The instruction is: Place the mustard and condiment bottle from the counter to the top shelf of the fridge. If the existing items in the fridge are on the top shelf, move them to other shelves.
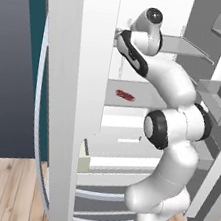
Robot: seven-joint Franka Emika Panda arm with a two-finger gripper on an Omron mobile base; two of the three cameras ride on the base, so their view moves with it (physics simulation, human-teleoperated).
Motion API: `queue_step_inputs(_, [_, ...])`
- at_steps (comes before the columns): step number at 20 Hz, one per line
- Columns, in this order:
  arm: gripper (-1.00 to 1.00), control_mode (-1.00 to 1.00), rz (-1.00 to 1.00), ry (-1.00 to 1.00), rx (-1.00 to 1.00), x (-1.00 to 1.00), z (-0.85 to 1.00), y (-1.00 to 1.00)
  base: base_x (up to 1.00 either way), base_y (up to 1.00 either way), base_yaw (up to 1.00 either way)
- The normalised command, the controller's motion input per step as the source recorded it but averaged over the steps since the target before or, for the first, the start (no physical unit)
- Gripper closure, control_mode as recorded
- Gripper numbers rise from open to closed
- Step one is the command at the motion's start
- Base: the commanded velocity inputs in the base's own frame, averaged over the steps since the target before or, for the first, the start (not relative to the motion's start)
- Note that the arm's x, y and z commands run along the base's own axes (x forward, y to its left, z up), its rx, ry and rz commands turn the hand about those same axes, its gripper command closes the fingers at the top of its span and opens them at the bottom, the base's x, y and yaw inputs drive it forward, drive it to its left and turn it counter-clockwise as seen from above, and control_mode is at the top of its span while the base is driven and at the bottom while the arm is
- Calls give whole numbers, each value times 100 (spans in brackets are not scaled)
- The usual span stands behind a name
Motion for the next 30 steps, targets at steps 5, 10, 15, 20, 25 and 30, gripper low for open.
queue_step_inputs(5, [-100, -100, 0, 2, 0, 51, -5, 5, 0, 0, 0])
queue_step_inputs(10, [-100, -100, 0, 0, 0, 49, -5, 12, 0, 0, 0])
queue_step_inputs(15, [-100, -100, 0, 0, 0, 46, -11, 9, 0, 0, 0])
queue_step_inputs(20, [100, -100, 0, 0, 0, 12, -5, 0, 0, 0, 0])
queue_step_inputs(25, [100, -100, 0, 0, 0, 0, 0, 0, 0, 0, 0])
queue_step_inputs(30, [100, -100, 0, -5, 2, -12, 0, -1, 0, 0, 0])
